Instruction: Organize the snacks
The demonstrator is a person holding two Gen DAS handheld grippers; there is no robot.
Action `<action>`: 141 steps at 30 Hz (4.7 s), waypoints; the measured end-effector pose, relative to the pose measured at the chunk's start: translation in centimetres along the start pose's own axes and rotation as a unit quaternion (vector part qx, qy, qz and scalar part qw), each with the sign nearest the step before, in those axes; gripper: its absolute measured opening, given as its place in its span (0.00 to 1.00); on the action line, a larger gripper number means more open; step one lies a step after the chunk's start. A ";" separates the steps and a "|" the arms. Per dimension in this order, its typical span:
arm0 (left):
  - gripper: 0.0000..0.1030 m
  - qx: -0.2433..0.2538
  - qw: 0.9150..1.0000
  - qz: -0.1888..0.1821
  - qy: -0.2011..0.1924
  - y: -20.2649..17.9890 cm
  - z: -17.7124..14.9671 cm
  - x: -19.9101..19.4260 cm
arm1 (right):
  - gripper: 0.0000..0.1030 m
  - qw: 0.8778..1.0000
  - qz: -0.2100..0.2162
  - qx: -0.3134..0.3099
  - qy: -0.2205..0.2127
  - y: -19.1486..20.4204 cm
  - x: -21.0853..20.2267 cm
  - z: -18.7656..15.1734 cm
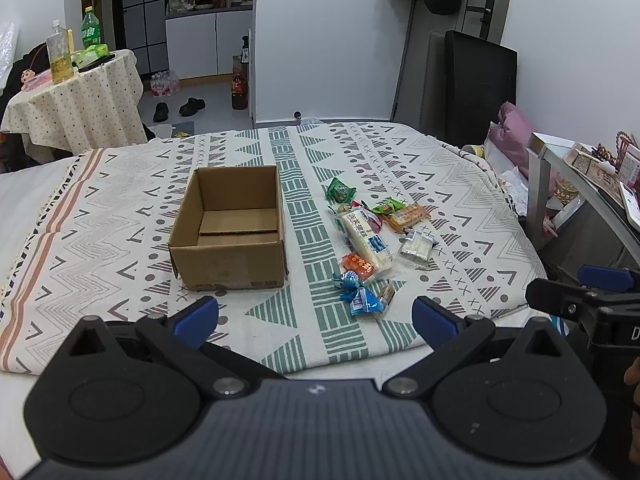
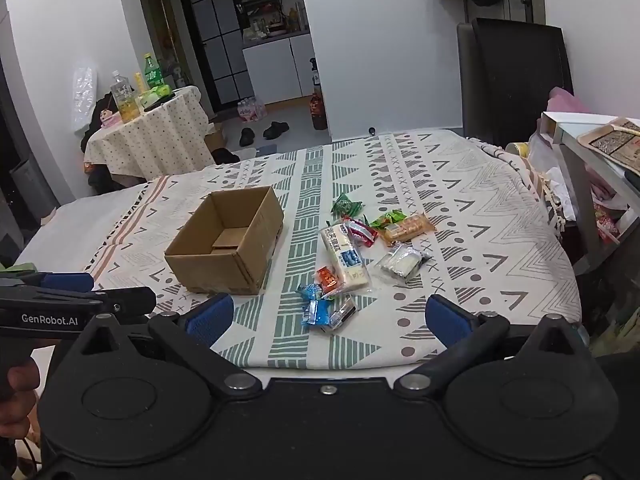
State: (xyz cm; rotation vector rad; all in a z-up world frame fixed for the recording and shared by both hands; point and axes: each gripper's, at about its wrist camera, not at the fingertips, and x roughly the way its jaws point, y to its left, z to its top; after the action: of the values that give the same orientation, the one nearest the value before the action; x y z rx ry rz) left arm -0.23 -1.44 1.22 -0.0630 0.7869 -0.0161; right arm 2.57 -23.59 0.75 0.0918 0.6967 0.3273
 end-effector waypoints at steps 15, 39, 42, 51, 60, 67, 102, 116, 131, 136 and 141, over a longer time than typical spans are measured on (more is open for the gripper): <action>1.00 -0.003 1.000 -0.001 -0.003 0.2 0.0 -0.6 | 1.00 1.000 -0.004 0.000 0.006 0.1 0.1 -0.2; 1.00 -0.005 1.000 -0.008 -0.008 -0.2 -0.8 -1.6 | 1.00 1.000 -0.006 0.001 0.005 0.3 -0.3 -0.4; 1.00 -0.006 1.000 -0.008 -0.009 -0.2 -0.8 -1.5 | 1.00 1.000 -0.005 0.001 0.004 0.1 -0.3 -0.4; 1.00 -0.009 1.000 -0.010 -0.009 -0.3 -0.6 -1.6 | 1.00 1.000 -0.004 -0.002 0.003 0.0 -0.6 -0.2; 1.00 -0.007 1.000 -0.007 -0.012 -0.1 -0.6 -1.4 | 1.00 1.000 -0.004 -0.005 0.003 -0.1 -0.5 -0.1; 1.00 -0.004 1.000 -0.007 -0.014 -0.2 -0.9 -1.0 | 1.00 1.000 -0.017 -0.022 0.002 -0.2 -0.2 0.1; 0.89 -0.041 0.996 -0.064 0.045 -1.4 1.1 10.4 | 0.80 0.994 0.042 0.070 0.073 -6.1 9.6 0.1; 0.68 -0.070 0.990 -0.072 0.101 -1.5 0.5 18.2 | 0.54 0.982 0.060 0.126 0.126 -7.9 16.5 -1.1; 0.58 -0.118 0.976 -0.089 0.159 -1.6 -0.8 26.3 | 0.42 0.965 0.077 0.185 0.167 -9.3 22.5 -2.5; 0.53 -0.130 0.971 -0.093 0.176 -2.0 -1.1 28.3 | 0.42 0.959 0.080 0.201 0.182 -9.6 24.0 -2.9; 0.33 -0.164 0.961 -0.092 0.201 -1.0 -1.6 29.7 | 0.42 0.954 0.087 0.210 0.195 -9.5 25.4 -3.3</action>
State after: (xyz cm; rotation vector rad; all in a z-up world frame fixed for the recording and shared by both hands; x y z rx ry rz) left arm 19.57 -3.68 -20.87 -0.4596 1.1834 -0.0757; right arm 21.22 -24.40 -19.27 0.5076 1.1494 0.3664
